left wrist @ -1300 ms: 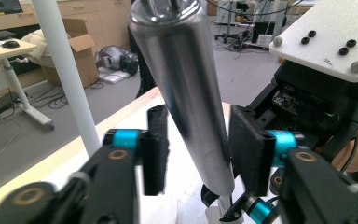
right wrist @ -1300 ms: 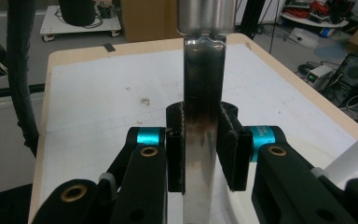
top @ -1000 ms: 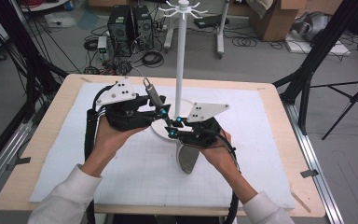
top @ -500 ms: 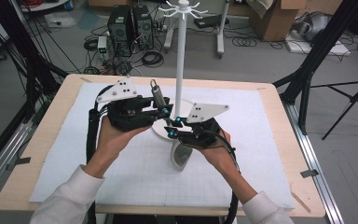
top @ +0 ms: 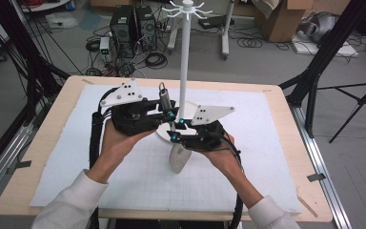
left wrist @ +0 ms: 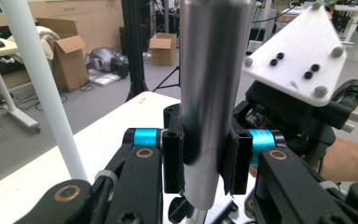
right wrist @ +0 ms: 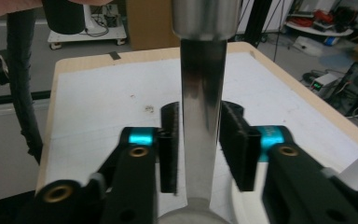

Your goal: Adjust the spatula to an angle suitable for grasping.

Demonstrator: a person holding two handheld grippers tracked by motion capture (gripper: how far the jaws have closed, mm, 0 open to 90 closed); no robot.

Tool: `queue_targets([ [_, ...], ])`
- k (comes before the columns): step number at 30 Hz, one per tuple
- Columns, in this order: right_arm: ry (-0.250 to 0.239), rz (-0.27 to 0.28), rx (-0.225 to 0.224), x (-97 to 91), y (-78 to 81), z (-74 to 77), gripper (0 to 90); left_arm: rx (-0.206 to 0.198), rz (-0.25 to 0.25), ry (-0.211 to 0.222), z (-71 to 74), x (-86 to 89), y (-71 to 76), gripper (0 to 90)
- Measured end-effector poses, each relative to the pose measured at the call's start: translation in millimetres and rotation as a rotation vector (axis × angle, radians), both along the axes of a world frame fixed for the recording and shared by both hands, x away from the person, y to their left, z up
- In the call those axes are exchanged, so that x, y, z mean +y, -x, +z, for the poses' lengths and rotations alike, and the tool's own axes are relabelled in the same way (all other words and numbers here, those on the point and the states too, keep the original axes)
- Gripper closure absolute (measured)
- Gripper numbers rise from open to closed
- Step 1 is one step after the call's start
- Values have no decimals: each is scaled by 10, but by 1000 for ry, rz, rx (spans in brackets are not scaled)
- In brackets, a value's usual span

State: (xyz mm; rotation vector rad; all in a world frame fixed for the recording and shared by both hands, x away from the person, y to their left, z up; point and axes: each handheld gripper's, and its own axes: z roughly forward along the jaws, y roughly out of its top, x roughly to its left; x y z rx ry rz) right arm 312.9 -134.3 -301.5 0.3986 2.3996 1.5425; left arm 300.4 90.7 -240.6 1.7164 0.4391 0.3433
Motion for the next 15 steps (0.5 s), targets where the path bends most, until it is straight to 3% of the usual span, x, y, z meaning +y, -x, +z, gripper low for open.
queue_targets([
  [2,8,-4,4,0,-4,-6,604,-4,-5,-5,1,1,-1,734],
  [3,-8,-7,3,-4,-6,-2,531,-6,-8,2,5,9,1,734],
  [7,-27,4,11,-12,-16,5,463,-10,-9,11,27,24,2,734],
  [8,-39,8,24,-12,-23,5,403,-13,-11,11,34,28,4,735],
  [10,-39,9,24,-14,-26,8,387,-20,-10,13,50,30,10,735],
  [11,-47,19,33,-13,-30,17,310,-24,-11,12,56,33,13,734],
  [12,-47,19,33,-13,-30,17,310,-25,-12,10,62,36,15,734],
  [13,-56,28,48,-15,-47,29,255,-25,-13,4,65,40,16,735],
  [15,-57,37,44,-15,-48,34,238,-24,-13,4,65,41,15,735],
])
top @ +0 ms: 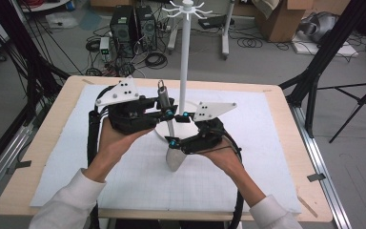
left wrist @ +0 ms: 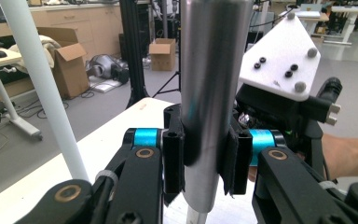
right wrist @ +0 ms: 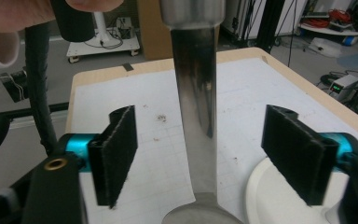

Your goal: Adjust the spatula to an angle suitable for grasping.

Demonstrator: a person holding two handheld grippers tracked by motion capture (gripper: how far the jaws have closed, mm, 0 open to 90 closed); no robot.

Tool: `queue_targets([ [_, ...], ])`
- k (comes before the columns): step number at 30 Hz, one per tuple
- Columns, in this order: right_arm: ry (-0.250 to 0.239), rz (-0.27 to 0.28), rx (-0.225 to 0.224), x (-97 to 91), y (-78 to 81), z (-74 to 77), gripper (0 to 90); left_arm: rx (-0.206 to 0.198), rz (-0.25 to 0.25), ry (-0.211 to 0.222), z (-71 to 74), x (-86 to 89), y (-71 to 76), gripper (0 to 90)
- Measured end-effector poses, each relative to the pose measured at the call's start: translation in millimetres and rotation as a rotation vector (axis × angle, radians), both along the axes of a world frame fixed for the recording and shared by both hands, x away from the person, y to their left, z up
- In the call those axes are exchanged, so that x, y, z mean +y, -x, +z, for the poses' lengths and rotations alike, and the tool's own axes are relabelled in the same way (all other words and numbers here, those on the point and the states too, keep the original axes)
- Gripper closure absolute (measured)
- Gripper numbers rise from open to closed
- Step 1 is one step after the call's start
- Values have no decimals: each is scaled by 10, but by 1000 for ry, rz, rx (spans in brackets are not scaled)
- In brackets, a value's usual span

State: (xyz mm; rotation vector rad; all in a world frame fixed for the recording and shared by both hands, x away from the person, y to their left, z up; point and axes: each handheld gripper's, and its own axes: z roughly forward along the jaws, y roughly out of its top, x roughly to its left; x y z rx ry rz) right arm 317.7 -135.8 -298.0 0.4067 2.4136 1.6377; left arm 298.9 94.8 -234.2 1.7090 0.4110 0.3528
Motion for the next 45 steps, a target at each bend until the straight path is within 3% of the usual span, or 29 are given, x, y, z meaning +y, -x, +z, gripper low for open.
queue_targets([
  [1,-4,11,0,-4,-7,10,182,2,-1,0,0,2,0,735],
  [5,-16,36,25,-8,-16,21,145,2,-13,-3,1,13,-2,735],
  [10,-58,69,31,-10,-50,17,153,-5,-35,-5,10,24,-2,735],
  [13,-58,85,21,-6,-57,26,161,-4,-49,-4,22,33,-2,736],
  [20,-62,149,13,-11,-68,79,250,-11,-103,3,74,68,6,736],
  [24,-78,196,32,-30,-85,84,346,-26,-141,-28,91,63,23,736],
  [30,-108,256,47,-42,-98,84,377,-20,-204,-41,90,58,20,736],
  [39,-134,300,46,-66,-101,94,402,-15,-241,-39,86,53,15,736],
  [45,-160,329,53,-105,-109,106,475,-6,-285,-27,85,57,13,736],
])
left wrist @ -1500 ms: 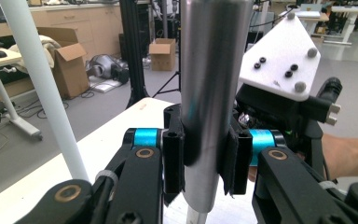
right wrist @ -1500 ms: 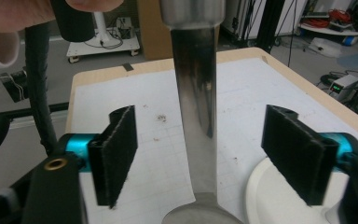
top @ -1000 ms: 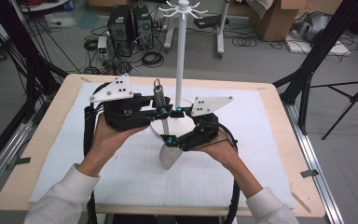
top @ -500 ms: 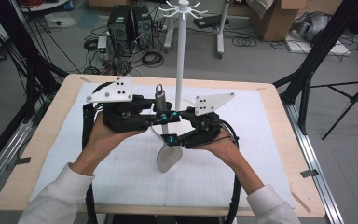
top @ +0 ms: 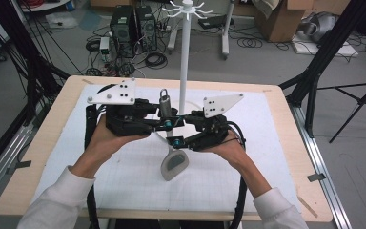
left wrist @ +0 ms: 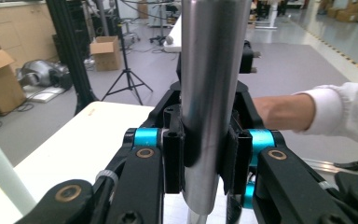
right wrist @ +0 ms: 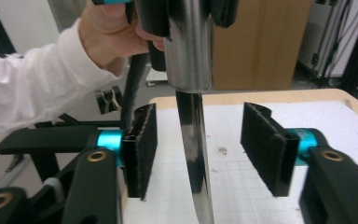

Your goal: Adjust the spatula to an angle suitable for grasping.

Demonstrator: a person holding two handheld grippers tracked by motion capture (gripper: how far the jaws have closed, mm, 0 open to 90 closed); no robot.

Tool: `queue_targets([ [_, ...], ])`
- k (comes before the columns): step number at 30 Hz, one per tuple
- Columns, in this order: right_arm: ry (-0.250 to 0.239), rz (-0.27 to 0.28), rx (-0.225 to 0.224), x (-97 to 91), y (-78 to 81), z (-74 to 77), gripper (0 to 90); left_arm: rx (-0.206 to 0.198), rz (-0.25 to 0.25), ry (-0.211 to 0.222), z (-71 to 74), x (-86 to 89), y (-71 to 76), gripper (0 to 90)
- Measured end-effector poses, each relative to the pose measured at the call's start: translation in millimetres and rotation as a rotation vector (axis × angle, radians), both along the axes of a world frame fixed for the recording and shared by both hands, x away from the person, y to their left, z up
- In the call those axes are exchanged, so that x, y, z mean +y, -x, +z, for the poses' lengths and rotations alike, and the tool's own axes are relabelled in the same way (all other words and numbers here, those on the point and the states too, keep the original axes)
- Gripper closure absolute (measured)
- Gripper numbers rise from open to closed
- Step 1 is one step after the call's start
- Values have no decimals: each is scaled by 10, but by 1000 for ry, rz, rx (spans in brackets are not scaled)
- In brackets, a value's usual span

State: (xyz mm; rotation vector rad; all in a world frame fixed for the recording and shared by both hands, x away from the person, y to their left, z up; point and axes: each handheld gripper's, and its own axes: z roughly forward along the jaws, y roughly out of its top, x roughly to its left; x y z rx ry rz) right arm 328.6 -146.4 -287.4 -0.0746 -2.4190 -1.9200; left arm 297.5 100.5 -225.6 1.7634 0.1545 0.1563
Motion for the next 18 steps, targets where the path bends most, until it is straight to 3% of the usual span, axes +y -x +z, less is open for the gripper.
queue_targets([
  [18,-37,150,25,7,24,8,582,19,-115,20,4,14,-3,736],
])
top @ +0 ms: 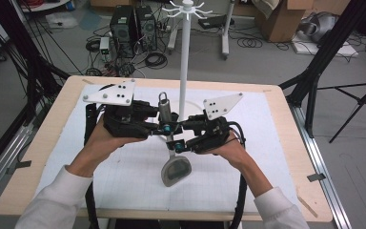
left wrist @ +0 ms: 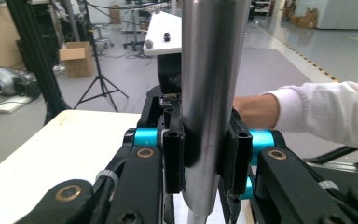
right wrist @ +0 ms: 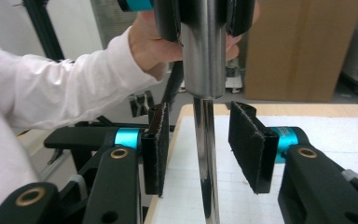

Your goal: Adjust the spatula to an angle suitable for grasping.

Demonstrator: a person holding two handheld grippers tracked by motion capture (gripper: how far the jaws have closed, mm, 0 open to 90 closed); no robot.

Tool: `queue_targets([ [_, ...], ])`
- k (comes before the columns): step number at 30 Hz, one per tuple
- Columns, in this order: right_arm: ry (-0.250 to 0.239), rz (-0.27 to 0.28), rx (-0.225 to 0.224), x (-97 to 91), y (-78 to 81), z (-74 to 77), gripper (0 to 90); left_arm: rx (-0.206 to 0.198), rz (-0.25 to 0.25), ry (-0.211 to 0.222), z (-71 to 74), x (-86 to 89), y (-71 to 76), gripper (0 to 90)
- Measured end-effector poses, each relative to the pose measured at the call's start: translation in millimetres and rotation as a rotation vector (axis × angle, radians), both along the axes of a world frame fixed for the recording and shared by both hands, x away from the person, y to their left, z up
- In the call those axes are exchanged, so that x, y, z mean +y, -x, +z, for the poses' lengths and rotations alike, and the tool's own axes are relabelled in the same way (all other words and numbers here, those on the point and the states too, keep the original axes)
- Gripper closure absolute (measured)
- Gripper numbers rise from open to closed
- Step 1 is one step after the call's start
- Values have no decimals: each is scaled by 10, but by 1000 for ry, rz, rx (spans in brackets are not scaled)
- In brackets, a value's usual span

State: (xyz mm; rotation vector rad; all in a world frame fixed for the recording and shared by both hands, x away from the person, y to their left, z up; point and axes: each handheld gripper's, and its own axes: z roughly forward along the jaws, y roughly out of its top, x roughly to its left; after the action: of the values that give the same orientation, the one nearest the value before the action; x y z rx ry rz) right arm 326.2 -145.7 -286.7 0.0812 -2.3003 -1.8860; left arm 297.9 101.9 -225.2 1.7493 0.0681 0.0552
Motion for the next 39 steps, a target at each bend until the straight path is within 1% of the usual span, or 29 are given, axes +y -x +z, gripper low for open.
queue_targets([
  [1,-5,17,2,3,2,0,601,-1,-9,-1,-1,-3,0,736],
  [2,-5,17,2,3,2,0,601,-1,-9,-1,-1,-3,0,736],
  [6,-19,39,-1,2,6,3,678,-3,-24,-5,-7,-11,1,736],
  [9,-29,50,-2,-3,14,10,749,-1,-35,-3,-8,-15,3,737],
  [11,-29,41,-15,-5,12,13,811,3,-39,-2,-8,-18,6,737],
  [12,-29,41,-15,-5,12,13,811,7,-42,1,-8,-23,8,737],
  [13,-27,46,-23,-10,12,16,831,8,-42,3,-7,-25,9,737],
  [14,-29,38,-39,-9,16,21,835,7,-44,2,-7,-18,1,737],
  [15,-29,38,-39,-9,16,21,835,7,-44,2,-7,-18,1,738],
  [17,-28,36,-58,-13,22,30,854,10,-46,5,-6,-18,-1,739],
  [19,-28,37,-57,-13,23,32,859,11,-48,6,-8,-21,0,741],
  [20,-28,38,-63,-12,24,33,865,8,-47,4,-8,-20,0,743],
  [21,-24,25,-71,-15,33,39,875,3,-42,9,-13,-22,-1,746],
  [22,-24,25,-71,-15,33,39,875,3,-42,9,-13,-22,-1,747],
  [23,-21,12,-77,-18,34,43,877,3,-31,12,-14,-22,-4,747],
  [25,-18,4,-74,-22,32,46,878,3,-27,14,-14,-21,-4,746],
  [26,-18,-5,-68,-22,35,48,879,-4,-9,14,-12,-15,-2,744],
  [28,-18,-17,-68,-22,35,50,879,-7,-3,13,-10,-9,-2,725],
  [29,-18,-17,-68,-22,35,50,879,-2,-1,22,-8,-7,1,725],
  [30,-13,-24,-66,-28,35,52,879,-4,7,33,-3,-5,6,672],
  [31,-16,-43,-57,-47,22,52,879,-9,24,32,2,0,13,580],
  [32,-16,-43,-57,-47,22,52,879,-7,27,29,5,5,14,580],
  [33,-20,-52,-55,-62,18,55,879,-5,29,30,4,7,14,528],
  [34,-16,-65,-56,-72,18,58,879,-13,56,32,6,13,13,480],
  [35,-16,-65,-56,-72,18,58,879,-13,56,32,6,13,13,427],
  [36,-18,-73,-58,-73,20,57,879,-15,68,30,9,18,7,427],
  [37,-14,-96,-65,-83,15,60,879,-6,118,39,14,17,13,318],
  [39,-15,-121,-57,-92,14,64,879,-5,149,37,17,23,11,242],
])
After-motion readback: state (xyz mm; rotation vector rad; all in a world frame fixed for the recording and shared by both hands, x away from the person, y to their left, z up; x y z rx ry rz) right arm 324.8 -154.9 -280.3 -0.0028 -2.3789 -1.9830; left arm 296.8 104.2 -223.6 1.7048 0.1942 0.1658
